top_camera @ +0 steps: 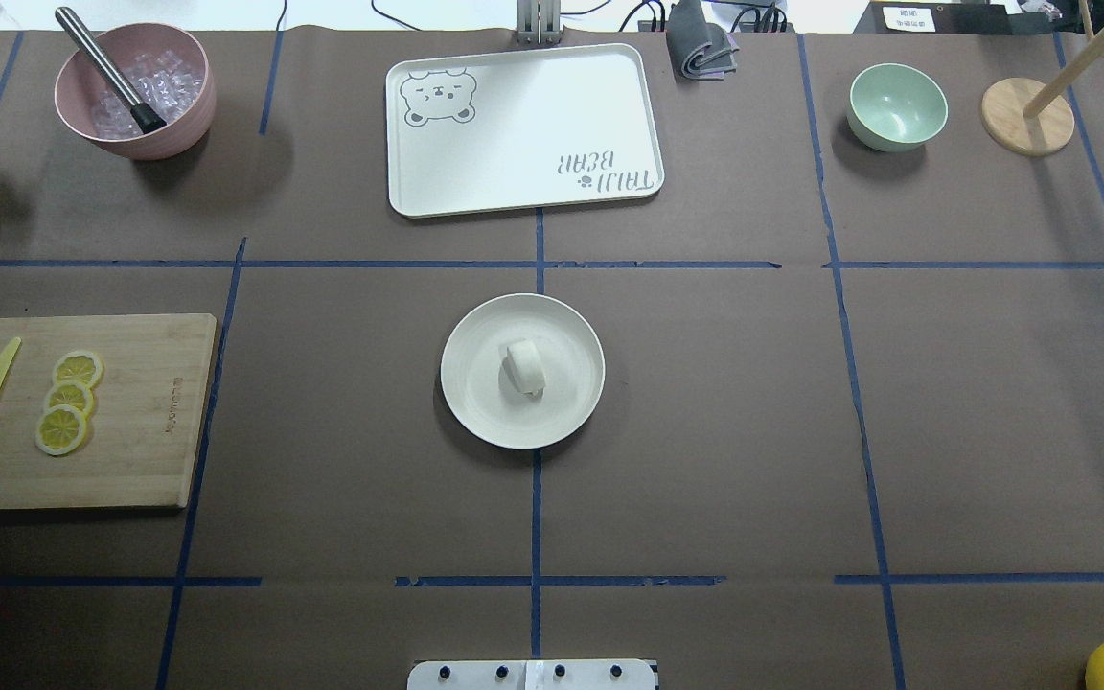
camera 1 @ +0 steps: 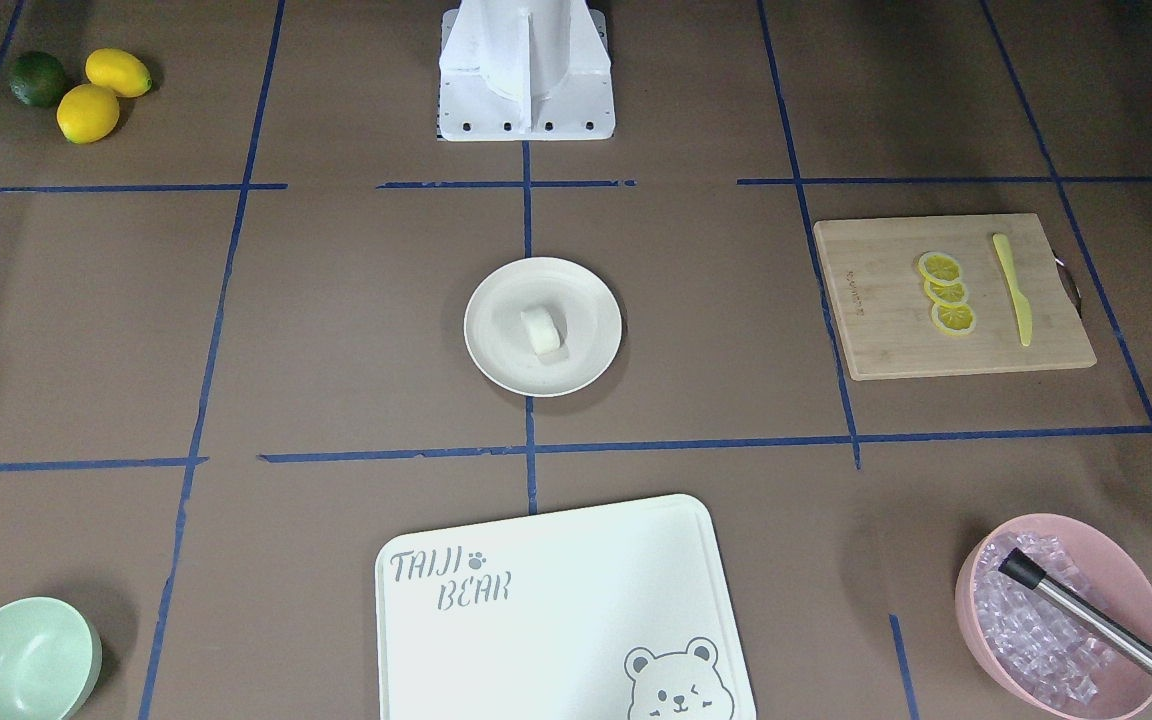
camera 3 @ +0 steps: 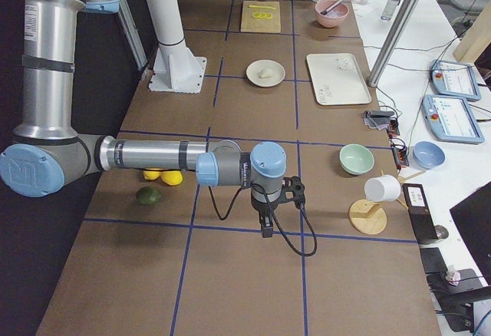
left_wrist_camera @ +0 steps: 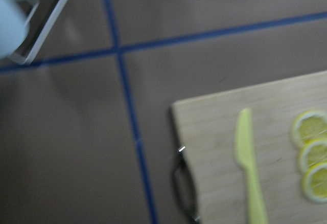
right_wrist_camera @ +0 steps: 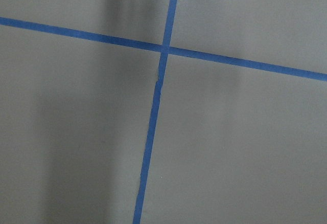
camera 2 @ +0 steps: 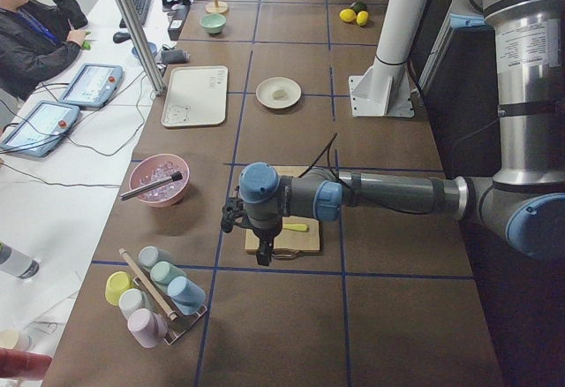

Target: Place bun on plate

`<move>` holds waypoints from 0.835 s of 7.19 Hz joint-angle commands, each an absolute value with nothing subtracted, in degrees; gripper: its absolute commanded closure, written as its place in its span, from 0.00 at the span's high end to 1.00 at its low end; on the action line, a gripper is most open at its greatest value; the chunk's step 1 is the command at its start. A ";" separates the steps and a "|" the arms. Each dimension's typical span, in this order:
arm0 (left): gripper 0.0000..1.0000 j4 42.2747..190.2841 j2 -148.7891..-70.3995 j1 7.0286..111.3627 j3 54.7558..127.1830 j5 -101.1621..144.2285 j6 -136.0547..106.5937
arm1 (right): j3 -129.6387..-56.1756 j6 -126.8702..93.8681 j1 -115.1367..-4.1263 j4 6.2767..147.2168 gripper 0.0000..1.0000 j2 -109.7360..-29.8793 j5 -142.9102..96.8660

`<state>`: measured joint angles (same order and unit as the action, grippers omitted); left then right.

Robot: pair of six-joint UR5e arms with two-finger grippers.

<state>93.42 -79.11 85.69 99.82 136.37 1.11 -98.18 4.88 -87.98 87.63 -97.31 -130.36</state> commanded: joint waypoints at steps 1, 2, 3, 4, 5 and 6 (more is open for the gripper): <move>1.00 93.78 -79.01 87.63 98.18 136.59 0.89 | -98.17 4.66 -87.98 87.71 1.00 -97.47 -130.43; 1.00 93.78 -78.75 87.89 98.96 136.50 0.79 | -98.17 4.57 -87.98 87.71 1.00 -97.47 -130.43; 1.00 93.52 -78.75 87.80 98.09 136.32 0.88 | -98.26 4.48 -87.98 87.63 1.00 -97.47 -130.52; 1.00 93.34 -78.40 87.80 98.35 136.32 1.14 | -98.09 4.40 -87.98 87.71 1.00 -97.47 -130.60; 1.00 93.34 -78.49 87.80 98.26 136.23 1.14 | -98.09 4.39 -87.98 87.71 1.00 -97.47 -130.61; 1.00 93.34 -78.40 87.72 97.74 136.23 0.97 | -98.17 4.39 -87.98 87.80 1.00 -97.47 -130.61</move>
<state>93.37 -78.48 87.79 98.17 136.27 1.07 -98.13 4.41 -87.98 87.73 -97.47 -130.59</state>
